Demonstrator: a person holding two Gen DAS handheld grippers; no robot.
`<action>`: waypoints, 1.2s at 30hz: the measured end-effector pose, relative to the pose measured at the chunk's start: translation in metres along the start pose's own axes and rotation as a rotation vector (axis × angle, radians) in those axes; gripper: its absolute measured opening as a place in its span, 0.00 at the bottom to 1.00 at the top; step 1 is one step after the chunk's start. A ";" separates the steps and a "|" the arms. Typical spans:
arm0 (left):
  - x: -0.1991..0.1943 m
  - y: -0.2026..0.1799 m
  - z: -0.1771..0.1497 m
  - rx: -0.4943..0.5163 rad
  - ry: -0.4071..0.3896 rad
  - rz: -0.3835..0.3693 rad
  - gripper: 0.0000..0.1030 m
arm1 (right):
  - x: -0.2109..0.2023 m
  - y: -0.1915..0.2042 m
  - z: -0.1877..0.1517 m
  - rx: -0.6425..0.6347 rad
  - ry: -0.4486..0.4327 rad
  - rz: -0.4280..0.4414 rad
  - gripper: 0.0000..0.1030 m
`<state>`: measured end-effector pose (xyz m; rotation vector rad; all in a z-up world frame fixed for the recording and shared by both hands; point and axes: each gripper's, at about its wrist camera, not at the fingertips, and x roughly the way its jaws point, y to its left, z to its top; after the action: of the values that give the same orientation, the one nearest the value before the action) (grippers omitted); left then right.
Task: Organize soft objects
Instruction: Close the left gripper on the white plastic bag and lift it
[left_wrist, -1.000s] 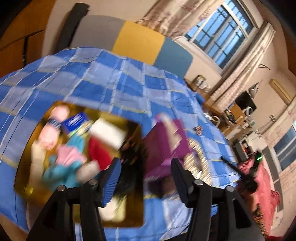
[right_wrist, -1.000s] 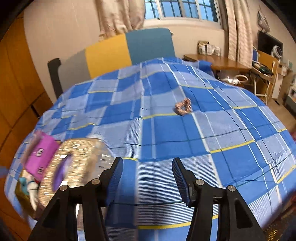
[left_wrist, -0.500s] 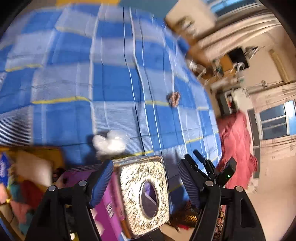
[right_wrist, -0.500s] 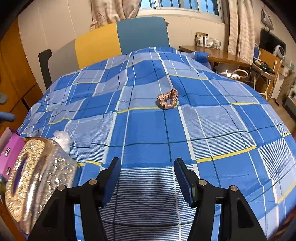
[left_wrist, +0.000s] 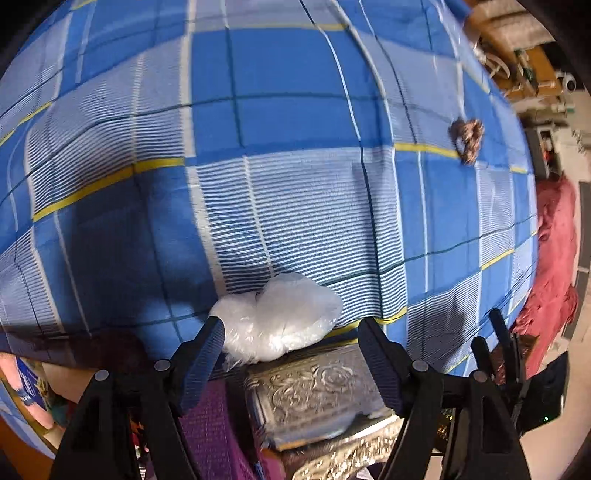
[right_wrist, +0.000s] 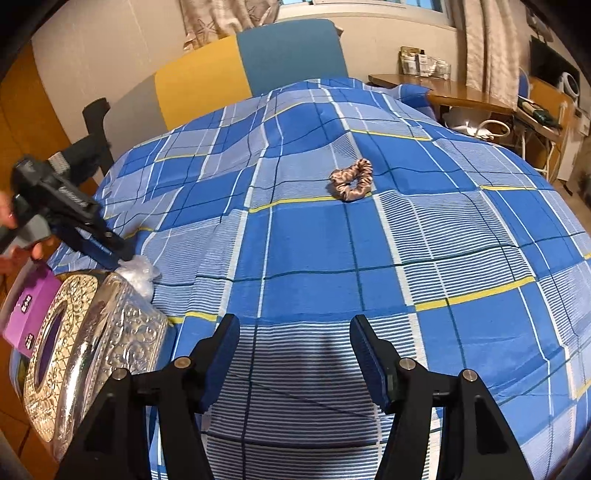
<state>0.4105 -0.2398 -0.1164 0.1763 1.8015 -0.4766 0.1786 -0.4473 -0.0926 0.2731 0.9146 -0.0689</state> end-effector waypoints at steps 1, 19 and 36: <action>0.004 -0.004 0.002 0.016 0.020 0.015 0.74 | 0.000 0.001 -0.001 -0.005 0.002 0.000 0.61; 0.006 -0.006 0.002 0.003 -0.099 0.002 0.49 | 0.005 -0.001 -0.001 -0.003 0.010 -0.008 0.61; -0.093 0.021 -0.066 0.008 -0.586 -0.311 0.49 | 0.080 -0.040 0.104 -0.007 -0.125 -0.120 0.74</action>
<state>0.3863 -0.1823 -0.0191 -0.2254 1.2513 -0.6747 0.3011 -0.5085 -0.1039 0.2050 0.8059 -0.1912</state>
